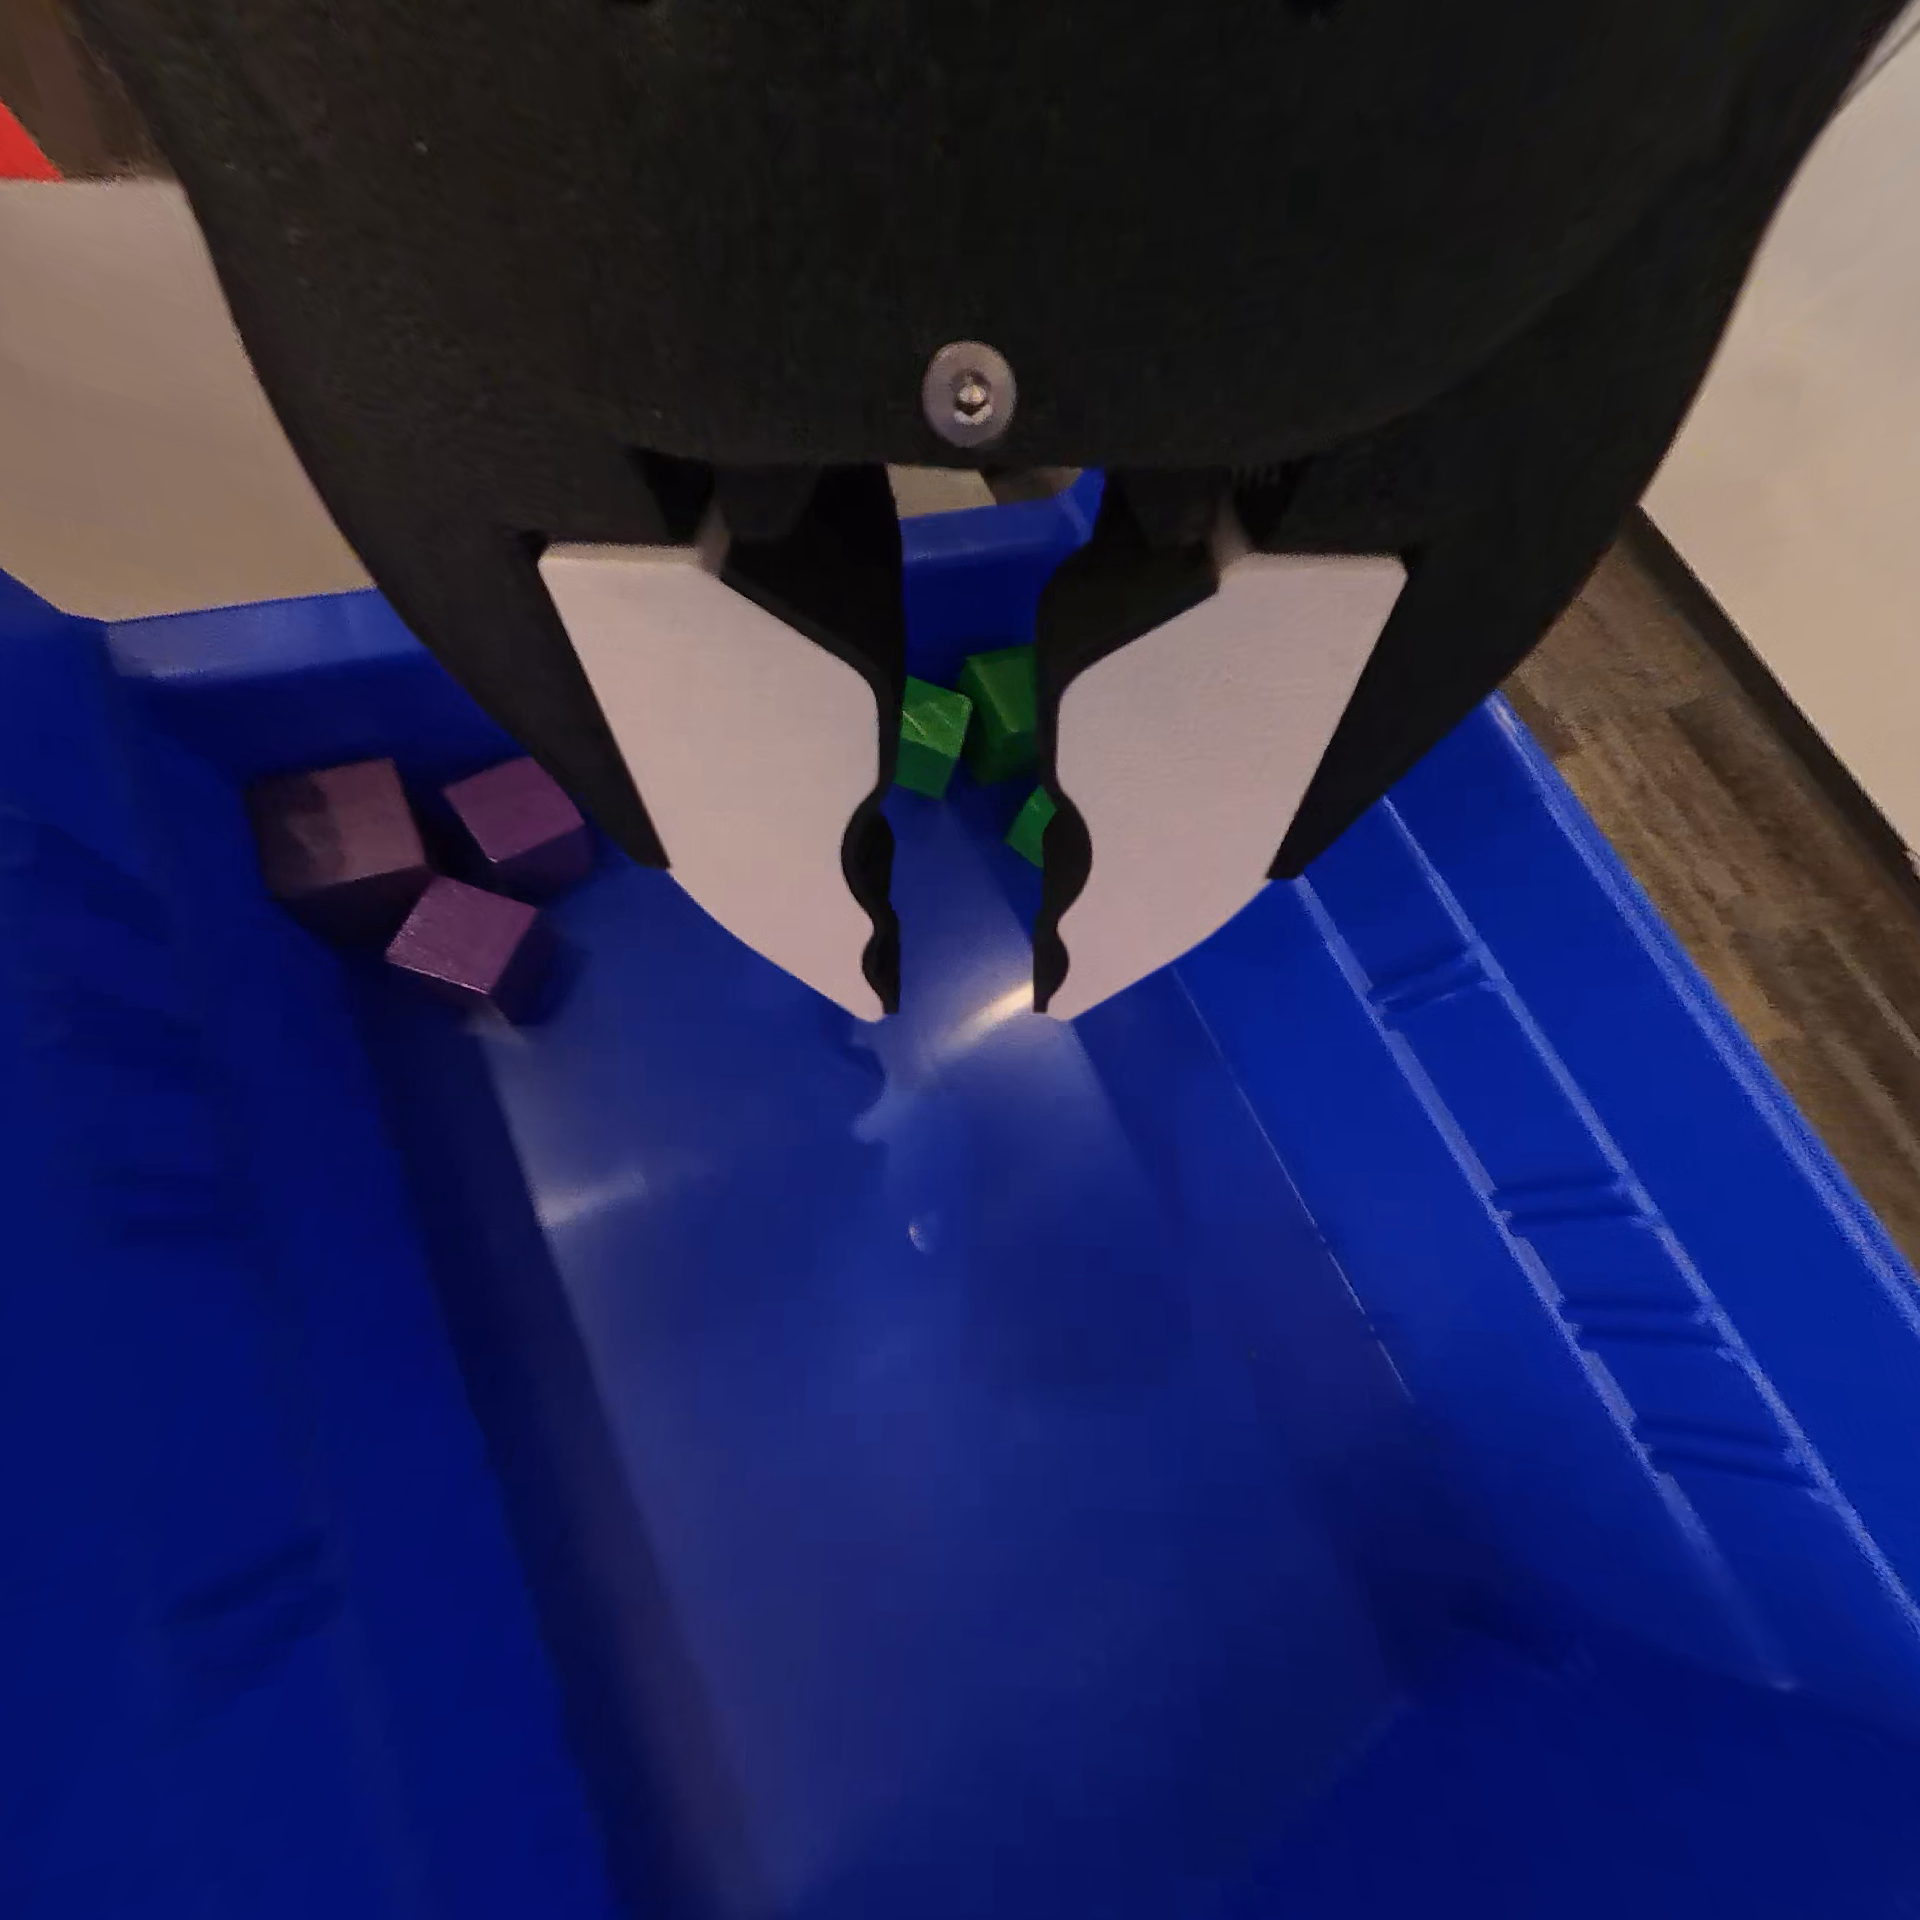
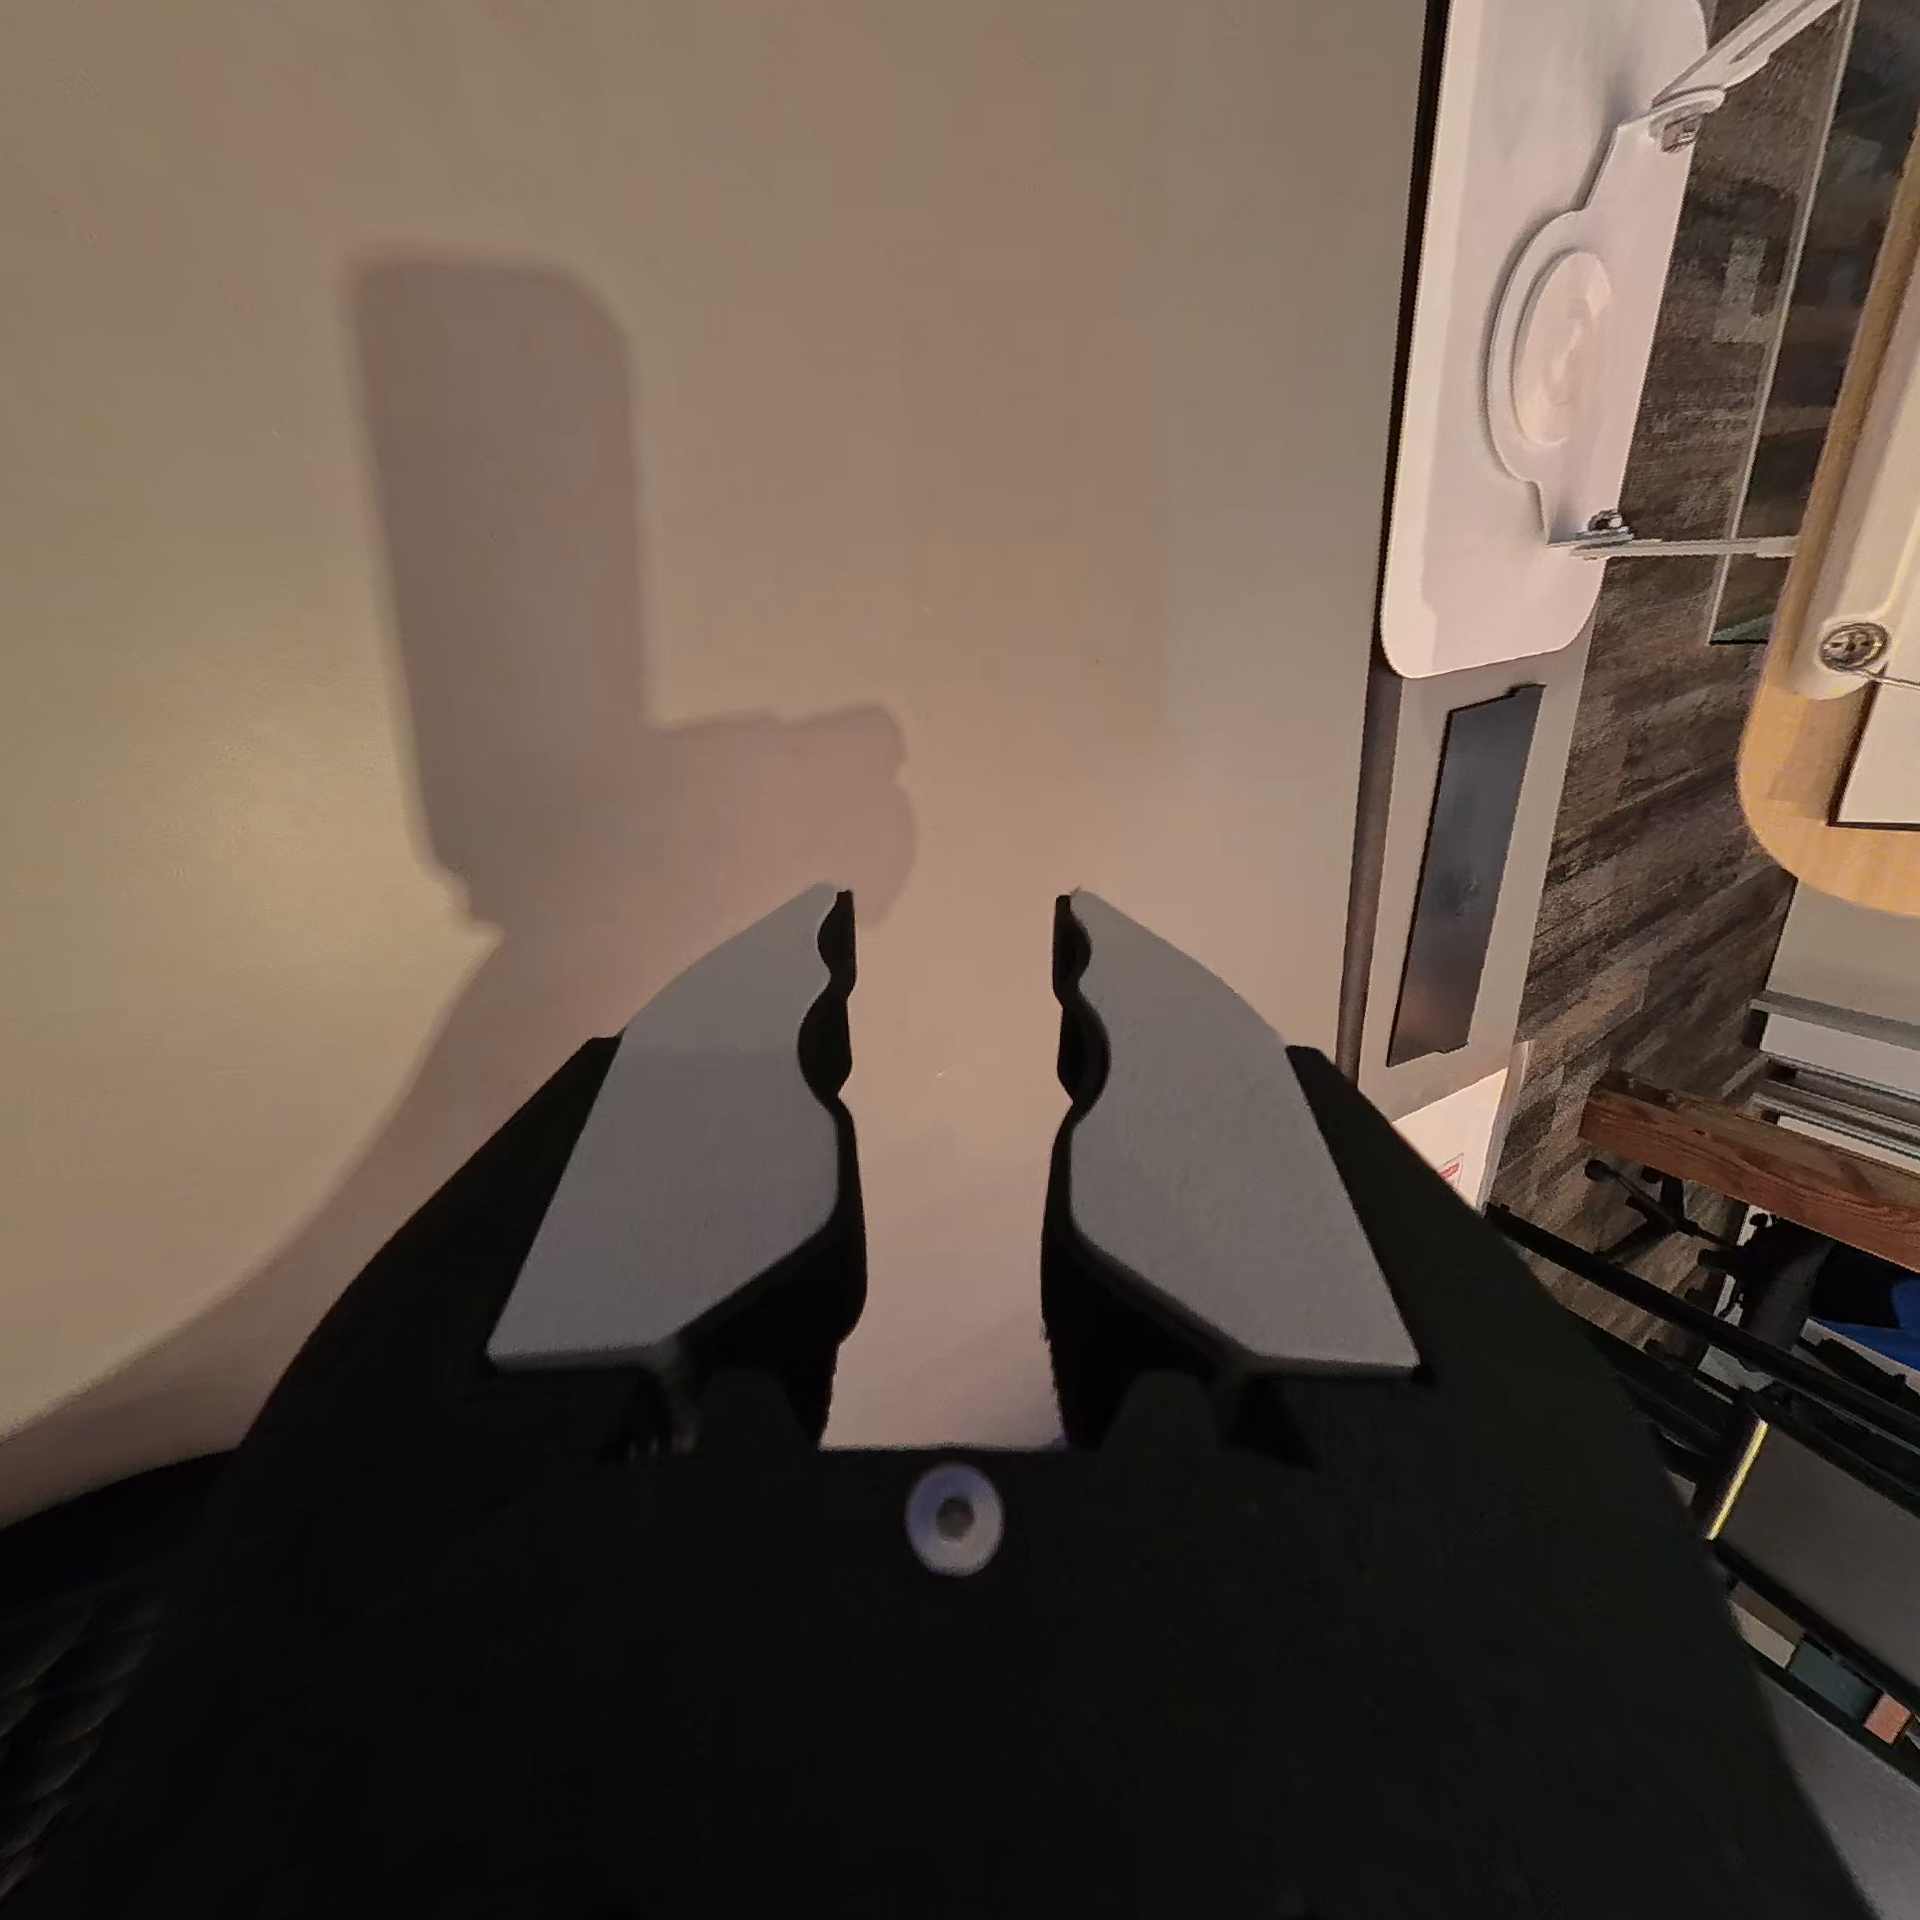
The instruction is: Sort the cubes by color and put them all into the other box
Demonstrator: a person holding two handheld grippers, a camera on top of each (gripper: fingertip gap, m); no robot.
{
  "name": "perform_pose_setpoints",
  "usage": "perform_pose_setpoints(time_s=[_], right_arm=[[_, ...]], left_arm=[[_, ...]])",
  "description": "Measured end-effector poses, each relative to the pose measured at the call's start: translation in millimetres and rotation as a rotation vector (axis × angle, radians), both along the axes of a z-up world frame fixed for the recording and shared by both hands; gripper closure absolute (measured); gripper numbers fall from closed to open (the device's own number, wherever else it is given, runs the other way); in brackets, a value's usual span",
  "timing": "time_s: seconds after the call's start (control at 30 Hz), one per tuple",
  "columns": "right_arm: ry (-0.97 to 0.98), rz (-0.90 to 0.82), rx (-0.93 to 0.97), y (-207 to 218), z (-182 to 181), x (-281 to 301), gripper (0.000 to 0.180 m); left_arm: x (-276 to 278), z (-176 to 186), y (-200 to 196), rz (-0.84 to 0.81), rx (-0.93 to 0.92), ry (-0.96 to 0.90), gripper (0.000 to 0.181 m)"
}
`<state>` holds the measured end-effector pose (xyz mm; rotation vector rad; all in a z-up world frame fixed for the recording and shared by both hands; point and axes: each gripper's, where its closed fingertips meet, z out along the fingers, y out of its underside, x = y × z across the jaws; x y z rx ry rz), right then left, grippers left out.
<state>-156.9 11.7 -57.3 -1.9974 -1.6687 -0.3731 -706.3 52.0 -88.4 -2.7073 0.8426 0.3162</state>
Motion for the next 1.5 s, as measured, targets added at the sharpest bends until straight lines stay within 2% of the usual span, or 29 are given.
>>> perform_pose_setpoints(time_s=[0.33, 0.43, 0.53, 0.67, 0.77, 0.83, 1.0, 1.17, 1.3, 1.4, 1.5], right_arm=[[0.038, 0.012, -0.073, -1, -14, -9, 0.144], [0.061, 0.008, -0.090, -1, -14, -12, 0.144], [0.084, -0.014, -0.076, 3, -7, -10, 0.144], [0.115, -0.042, -0.074, 5, -3, -6, 0.144], [0.103, -0.066, -0.082, 7, -6, -1, 0.144], [0.095, -0.076, -0.088, 6, -8, 2, 0.144], [0.094, -0.077, -0.092, 4, -9, 3, 0.144], [0.089, -0.086, -0.093, 4, -10, 9, 0.145], [0.093, -0.089, -0.094, 4, -10, 14, 0.145], [0.092, -0.087, -0.100, 4, -11, 16, 0.146], [0.093, -0.084, -0.100, 4, -11, 16, 0.147]], left_arm=[[3, 3, 38, -0.177, 0.280, -0.043, 0.143], [9, -10, 25, -0.226, 0.209, -0.113, 0.142], [17, -21, -9, -0.334, 0.067, -0.175, 0.145], [36, -16, -46, -0.440, -0.061, -0.316, 0.143], [54, -9, -54, -0.475, -0.090, -0.372, 0.141], [60, -10, -54, -0.497, -0.102, -0.344, 0.138], [59, -27, -51, -0.485, -0.183, -0.241, 0.134], [71, -34, -50, -0.443, -0.224, -0.258, 0.132], [62, -47, -46, -0.401, -0.226, -0.182, 0.141], [55, -49, -37, -0.373, -0.180, -0.123, 0.158], [48, -51, -37, -0.367, -0.182, -0.118, 0.158]])
